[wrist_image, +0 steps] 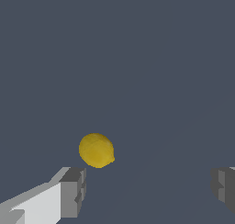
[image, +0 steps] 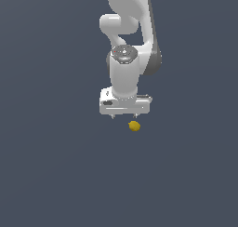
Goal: Pick up the object and move it to a goal position.
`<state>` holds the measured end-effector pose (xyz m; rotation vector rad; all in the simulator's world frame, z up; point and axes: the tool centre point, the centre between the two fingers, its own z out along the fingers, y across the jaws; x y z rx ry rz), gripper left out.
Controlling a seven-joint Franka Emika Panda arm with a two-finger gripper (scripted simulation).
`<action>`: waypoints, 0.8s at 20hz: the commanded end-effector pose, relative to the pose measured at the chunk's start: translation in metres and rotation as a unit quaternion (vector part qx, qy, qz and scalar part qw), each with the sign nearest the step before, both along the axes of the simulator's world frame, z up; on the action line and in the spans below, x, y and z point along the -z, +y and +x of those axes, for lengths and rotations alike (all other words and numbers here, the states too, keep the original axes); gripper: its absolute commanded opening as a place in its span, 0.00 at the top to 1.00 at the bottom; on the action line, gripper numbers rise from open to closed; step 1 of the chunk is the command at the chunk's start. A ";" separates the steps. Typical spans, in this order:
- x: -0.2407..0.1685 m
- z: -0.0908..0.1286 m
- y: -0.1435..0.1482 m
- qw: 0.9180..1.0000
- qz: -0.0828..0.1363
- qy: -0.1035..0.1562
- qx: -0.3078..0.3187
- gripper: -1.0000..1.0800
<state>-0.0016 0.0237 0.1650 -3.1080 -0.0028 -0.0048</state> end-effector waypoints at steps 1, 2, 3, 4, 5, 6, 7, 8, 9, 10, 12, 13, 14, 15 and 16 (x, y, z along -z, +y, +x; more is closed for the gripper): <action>0.000 0.000 0.000 1.000 0.000 0.000 0.000 0.04; 0.000 0.000 -0.001 1.000 0.000 0.000 0.000 0.04; 0.001 0.000 -0.002 1.000 -0.001 0.000 0.001 0.04; 0.001 0.000 -0.005 1.000 -0.003 0.001 0.001 0.04; 0.002 0.000 -0.009 1.000 -0.005 0.001 0.002 0.04; 0.003 0.001 -0.014 1.000 -0.008 0.002 0.004 0.04; 0.004 0.001 -0.019 1.000 -0.012 0.003 0.005 0.04; 0.004 0.001 -0.024 1.000 -0.014 0.004 0.007 0.04; 0.004 0.001 -0.028 1.000 -0.016 0.004 0.009 0.04; 0.004 0.002 -0.030 1.000 -0.017 0.005 0.010 0.04; 0.004 0.002 -0.032 1.000 -0.018 0.005 0.011 0.04; 0.004 0.002 -0.031 1.000 -0.017 0.005 0.011 0.04; 0.004 0.002 -0.029 1.000 -0.017 0.004 0.009 0.04; 0.006 0.001 -0.028 1.000 -0.017 0.004 0.007 0.04; 0.008 0.001 -0.026 1.000 -0.017 0.004 0.005 0.04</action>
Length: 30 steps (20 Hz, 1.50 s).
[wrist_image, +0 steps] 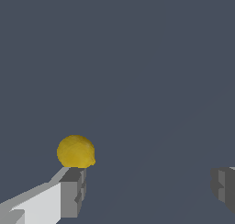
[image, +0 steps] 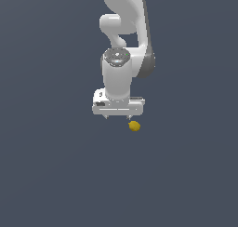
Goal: Pick up the object and move it to a goal position.
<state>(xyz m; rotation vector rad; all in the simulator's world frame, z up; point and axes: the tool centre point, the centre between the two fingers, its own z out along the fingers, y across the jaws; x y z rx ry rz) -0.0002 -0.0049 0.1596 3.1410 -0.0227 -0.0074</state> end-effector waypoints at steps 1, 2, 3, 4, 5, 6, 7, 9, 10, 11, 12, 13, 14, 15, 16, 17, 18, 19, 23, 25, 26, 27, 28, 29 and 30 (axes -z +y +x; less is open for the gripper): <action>0.005 -0.001 0.005 1.000 0.000 0.000 -0.007 0.04; 0.008 -0.002 0.009 1.000 -0.001 0.000 -0.011 0.04; 0.012 -0.003 0.012 1.000 -0.001 0.000 -0.015 0.04; 0.016 -0.004 0.017 1.000 -0.001 0.000 -0.021 0.04; 0.020 -0.005 0.022 1.000 -0.001 0.000 -0.027 0.04; 0.025 -0.006 0.027 0.999 -0.001 0.000 -0.034 0.04; 0.031 -0.008 0.033 0.999 -0.002 0.000 -0.042 0.04; 0.044 -0.012 0.047 0.998 -0.002 -0.001 -0.060 0.04; 0.050 -0.015 0.054 0.998 -0.002 -0.001 -0.069 0.04; 0.055 -0.017 0.060 0.997 -0.001 -0.001 -0.076 0.04; 0.060 -0.019 0.066 0.996 -0.001 -0.001 -0.084 0.04; 0.065 -0.022 0.071 0.996 -0.001 -0.002 -0.090 0.04; 0.069 -0.023 0.076 0.995 -0.001 -0.002 -0.096 0.04; 0.072 -0.025 0.079 0.995 0.000 -0.002 -0.101 0.04; 0.075 -0.027 0.083 0.994 0.000 -0.002 -0.105 0.04; 0.077 -0.028 0.085 0.994 0.000 -0.002 -0.108 0.04; 0.079 -0.029 0.087 0.994 0.000 -0.002 -0.111 0.04; 0.080 -0.030 0.089 0.994 0.000 -0.002 -0.113 0.04; 0.081 -0.030 0.089 0.994 0.000 -0.002 -0.113 0.04; 0.083 -0.030 0.089 0.994 0.000 -0.002 -0.113 0.04; 0.086 -0.030 0.089 0.994 0.000 -0.002 -0.113 0.04; 0.089 -0.030 0.089 0.994 0.000 -0.002 -0.113 0.04; 0.092 -0.030 0.089 0.994 0.000 -0.002 -0.113 0.04; 0.097 -0.031 0.089 0.994 0.000 -0.002 -0.113 0.04; 0.102 -0.031 0.089 0.994 0.000 -0.002 -0.113 0.04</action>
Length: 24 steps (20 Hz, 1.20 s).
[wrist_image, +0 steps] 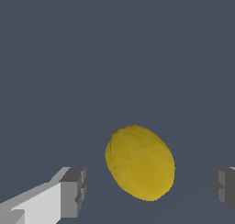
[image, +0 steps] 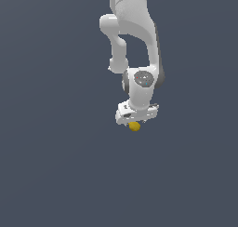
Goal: Pick up the object and move it to a goal position.
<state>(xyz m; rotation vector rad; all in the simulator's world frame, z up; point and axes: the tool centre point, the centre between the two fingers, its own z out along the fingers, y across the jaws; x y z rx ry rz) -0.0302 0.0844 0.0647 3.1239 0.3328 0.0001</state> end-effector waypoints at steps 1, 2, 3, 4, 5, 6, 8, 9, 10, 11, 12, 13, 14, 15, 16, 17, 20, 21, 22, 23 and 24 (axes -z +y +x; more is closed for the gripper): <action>0.012 -0.001 0.000 1.000 0.000 0.000 -0.001 0.04; 0.018 -0.001 0.000 1.000 0.000 0.000 -0.001 0.04; 0.022 -0.001 0.000 1.000 0.000 0.000 -0.001 0.04; 0.026 -0.001 0.001 1.000 0.000 0.000 -0.001 0.04; 0.030 -0.001 0.001 1.000 0.000 0.000 -0.001 0.04; 0.032 -0.001 0.001 1.000 0.000 0.000 -0.001 0.04; 0.036 -0.001 0.001 1.000 0.000 0.000 -0.001 0.04; 0.036 -0.001 0.001 1.000 0.000 0.000 -0.001 0.04; 0.037 0.000 0.001 1.000 0.000 0.000 -0.001 0.04; 0.037 0.000 0.001 1.000 0.000 0.000 -0.001 1.00; 0.037 0.000 0.001 1.000 0.000 0.000 -0.001 1.00; 0.037 0.000 0.001 1.000 0.000 0.000 -0.001 1.00; 0.037 0.000 0.001 1.000 0.000 0.000 -0.001 1.00; 0.037 0.000 0.001 1.000 0.000 0.000 -0.001 1.00; 0.037 0.000 0.001 1.000 0.000 0.000 -0.001 1.00; 0.037 0.000 0.001 1.000 0.000 0.000 -0.001 1.00; 0.037 0.000 0.001 1.000 0.000 0.000 -0.001 1.00; 0.036 -0.001 0.001 1.000 0.000 0.000 -0.001 1.00; 0.036 -0.001 0.001 1.000 0.000 0.000 -0.001 1.00; 0.036 -0.002 0.002 1.000 0.000 0.000 -0.001 1.00; 0.036 -0.003 0.003 1.000 0.000 0.000 -0.001 1.00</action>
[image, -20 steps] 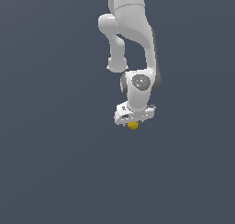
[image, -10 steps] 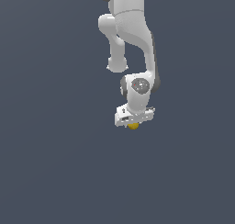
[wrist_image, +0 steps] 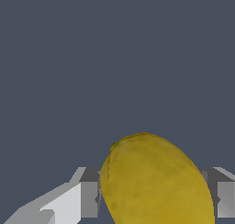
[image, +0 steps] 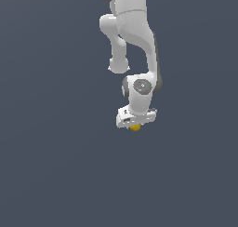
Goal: Pick up the object and move it to a goal position.
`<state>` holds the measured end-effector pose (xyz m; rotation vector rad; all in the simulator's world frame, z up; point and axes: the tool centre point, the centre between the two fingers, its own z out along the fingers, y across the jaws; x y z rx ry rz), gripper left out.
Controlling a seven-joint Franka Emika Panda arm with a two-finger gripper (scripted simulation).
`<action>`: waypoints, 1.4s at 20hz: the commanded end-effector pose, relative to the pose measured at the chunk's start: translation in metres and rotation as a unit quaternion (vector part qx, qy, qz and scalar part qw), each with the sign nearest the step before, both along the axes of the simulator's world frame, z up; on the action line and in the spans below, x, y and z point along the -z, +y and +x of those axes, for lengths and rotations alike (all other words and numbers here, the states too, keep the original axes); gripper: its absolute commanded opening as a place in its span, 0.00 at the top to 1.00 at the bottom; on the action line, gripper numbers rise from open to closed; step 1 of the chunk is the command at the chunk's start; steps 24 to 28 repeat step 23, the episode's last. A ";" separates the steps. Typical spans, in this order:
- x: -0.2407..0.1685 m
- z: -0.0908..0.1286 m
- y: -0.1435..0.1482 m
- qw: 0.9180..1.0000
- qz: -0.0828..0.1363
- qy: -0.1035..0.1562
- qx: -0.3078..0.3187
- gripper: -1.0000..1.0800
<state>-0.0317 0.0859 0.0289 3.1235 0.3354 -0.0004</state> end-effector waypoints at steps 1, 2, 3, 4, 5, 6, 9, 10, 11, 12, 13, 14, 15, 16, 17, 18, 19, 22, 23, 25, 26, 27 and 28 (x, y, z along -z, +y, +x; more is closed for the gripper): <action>0.000 -0.003 0.004 1.000 0.000 0.000 0.000 1.00; 0.000 -0.005 0.007 1.000 0.000 0.000 0.000 1.00; 0.000 -0.007 0.010 1.000 0.000 0.000 0.000 1.00; -0.001 -0.010 0.014 1.000 0.000 0.000 0.000 1.00; -0.001 -0.014 0.018 1.000 0.000 0.000 0.000 1.00; -0.001 -0.018 0.024 1.000 0.000 0.000 0.000 1.00; -0.002 -0.033 0.043 1.000 0.000 0.000 0.000 1.00; -0.003 -0.038 0.050 1.000 0.000 0.000 0.000 1.00; -0.003 -0.043 0.057 1.000 0.000 0.000 0.000 1.00; -0.003 -0.048 0.063 1.000 0.000 0.000 0.000 1.00; -0.004 -0.052 0.069 1.000 0.000 0.000 0.000 1.00; -0.004 -0.056 0.074 1.000 0.000 0.000 0.000 1.00; -0.004 -0.059 0.079 1.000 0.000 0.000 0.000 1.00; -0.004 -0.062 0.082 1.000 0.000 0.000 0.000 1.00; -0.004 -0.064 0.085 1.000 0.000 0.000 0.000 1.00; -0.004 -0.065 0.088 1.000 0.000 0.000 0.000 1.00; -0.005 -0.066 0.090 1.000 0.000 0.000 0.000 1.00; -0.005 -0.067 0.091 1.000 0.000 0.000 0.000 1.00; -0.005 -0.066 0.091 1.000 0.000 0.000 0.000 1.00; -0.005 -0.066 0.091 1.000 0.000 0.000 0.000 1.00; -0.005 -0.066 0.091 1.000 0.000 0.000 0.000 1.00; -0.005 -0.066 0.091 1.000 0.000 0.000 0.000 1.00; -0.005 -0.066 0.091 1.000 0.000 0.000 0.000 1.00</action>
